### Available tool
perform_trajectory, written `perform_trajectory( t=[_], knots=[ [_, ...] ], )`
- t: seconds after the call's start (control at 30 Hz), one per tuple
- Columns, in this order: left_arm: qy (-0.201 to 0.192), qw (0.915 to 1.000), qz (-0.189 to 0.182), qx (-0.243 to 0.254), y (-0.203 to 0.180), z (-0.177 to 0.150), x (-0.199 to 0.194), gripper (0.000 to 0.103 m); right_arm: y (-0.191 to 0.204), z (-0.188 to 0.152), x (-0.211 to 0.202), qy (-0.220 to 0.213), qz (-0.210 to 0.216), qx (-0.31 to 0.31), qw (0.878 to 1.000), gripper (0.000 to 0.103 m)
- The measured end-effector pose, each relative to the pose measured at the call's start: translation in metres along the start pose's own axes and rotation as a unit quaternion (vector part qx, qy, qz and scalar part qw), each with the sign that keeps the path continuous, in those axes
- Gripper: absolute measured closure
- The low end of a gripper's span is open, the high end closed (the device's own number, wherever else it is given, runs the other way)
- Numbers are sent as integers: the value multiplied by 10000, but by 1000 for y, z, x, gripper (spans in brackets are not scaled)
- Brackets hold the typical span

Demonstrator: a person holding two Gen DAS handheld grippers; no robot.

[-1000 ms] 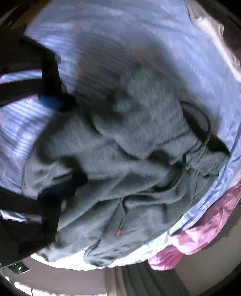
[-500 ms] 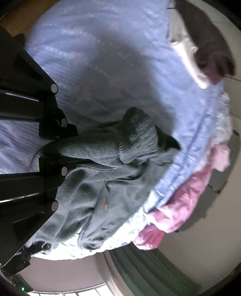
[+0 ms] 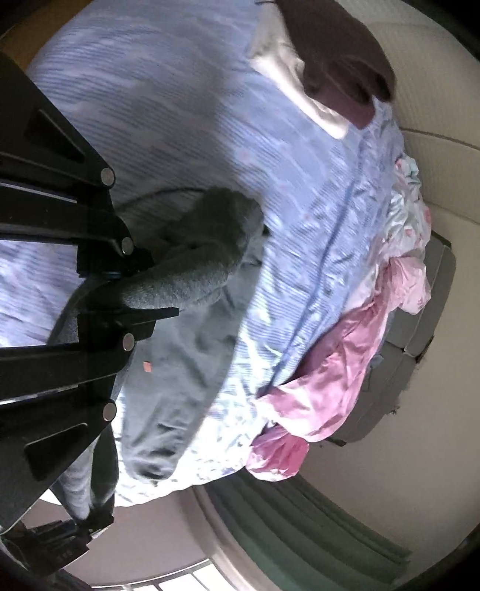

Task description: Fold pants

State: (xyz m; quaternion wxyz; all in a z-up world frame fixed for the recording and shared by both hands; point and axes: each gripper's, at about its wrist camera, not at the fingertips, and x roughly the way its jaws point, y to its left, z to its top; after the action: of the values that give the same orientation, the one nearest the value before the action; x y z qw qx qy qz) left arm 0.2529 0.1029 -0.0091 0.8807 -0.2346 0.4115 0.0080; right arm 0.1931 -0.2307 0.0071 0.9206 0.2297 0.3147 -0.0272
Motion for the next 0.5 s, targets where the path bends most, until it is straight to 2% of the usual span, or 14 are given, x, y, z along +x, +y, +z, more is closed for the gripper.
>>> perform_trajectory(
  t=[0.1, 0.23, 0.37, 0.5],
  knots=[
    [62, 9998, 198, 22, -16, 38, 24, 91, 16, 34, 23, 21, -97, -268, 9996, 89],
    [138, 9974, 609, 346, -34, 74, 70, 91, 27, 75, 82, 364, -174, -298, 9987, 89],
    [330, 9921, 929, 773, -42, 90, 120, 90, 33, 96, 146, 579, -308, -513, 9965, 89],
    [634, 9881, 1126, 839, -33, 96, 167, 85, 30, 102, 220, 973, -499, -731, 9913, 89]
  ],
)
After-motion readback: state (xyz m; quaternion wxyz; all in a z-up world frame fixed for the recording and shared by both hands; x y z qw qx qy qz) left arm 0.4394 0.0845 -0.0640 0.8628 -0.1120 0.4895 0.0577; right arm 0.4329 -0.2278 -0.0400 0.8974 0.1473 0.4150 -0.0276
